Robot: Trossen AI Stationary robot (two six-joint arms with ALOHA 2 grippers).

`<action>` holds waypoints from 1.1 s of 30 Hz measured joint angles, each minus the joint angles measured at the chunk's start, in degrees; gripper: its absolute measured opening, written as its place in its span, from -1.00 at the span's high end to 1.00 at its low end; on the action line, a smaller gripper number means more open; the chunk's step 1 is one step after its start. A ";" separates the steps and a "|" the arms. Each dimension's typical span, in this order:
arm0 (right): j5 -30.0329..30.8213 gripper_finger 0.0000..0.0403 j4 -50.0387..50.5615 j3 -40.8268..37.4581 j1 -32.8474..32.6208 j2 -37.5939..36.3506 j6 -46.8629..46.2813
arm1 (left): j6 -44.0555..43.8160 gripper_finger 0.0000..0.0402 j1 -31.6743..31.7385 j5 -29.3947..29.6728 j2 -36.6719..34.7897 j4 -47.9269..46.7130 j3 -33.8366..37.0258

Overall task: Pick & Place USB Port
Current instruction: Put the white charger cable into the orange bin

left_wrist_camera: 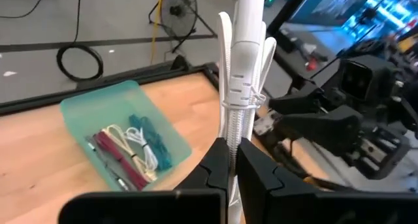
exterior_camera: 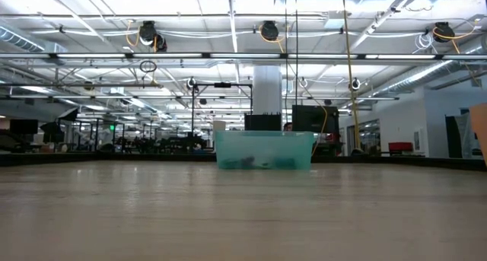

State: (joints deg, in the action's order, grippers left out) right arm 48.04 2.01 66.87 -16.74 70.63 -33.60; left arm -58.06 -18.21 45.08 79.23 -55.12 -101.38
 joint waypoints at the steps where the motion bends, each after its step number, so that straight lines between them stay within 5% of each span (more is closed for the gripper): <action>1: 0.00 0.16 0.04 0.00 0.46 1.08 -0.33 | 0.04 0.95 0.19 -0.21 0.00 0.16 0.84; 8: -7.61 -0.02 0.12 0.00 3.95 7.64 -7.81 | 3.32 0.95 -0.78 0.52 -0.01 0.85 5.31; 14: -7.22 -0.40 -1.54 0.02 5.05 10.61 -9.84 | 2.49 0.95 -3.67 4.84 -0.05 0.43 7.73; 18: -7.57 -0.55 -5.18 0.00 5.78 10.89 -8.92 | -3.72 0.95 -4.69 9.80 -0.05 -8.60 9.23; 25: -5.57 -0.56 -12.25 0.02 7.89 10.84 -3.60 | -1.56 0.95 -4.94 14.52 -0.03 -2.53 12.96; 33: -3.14 -0.56 -12.69 0.02 10.81 10.84 -2.15 | 7.57 0.95 -1.93 12.22 1.17 6.43 13.21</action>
State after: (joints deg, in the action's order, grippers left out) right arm 44.90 -10.69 66.89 -5.94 81.47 -35.75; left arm -50.49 -20.14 57.30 80.40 -48.69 -88.17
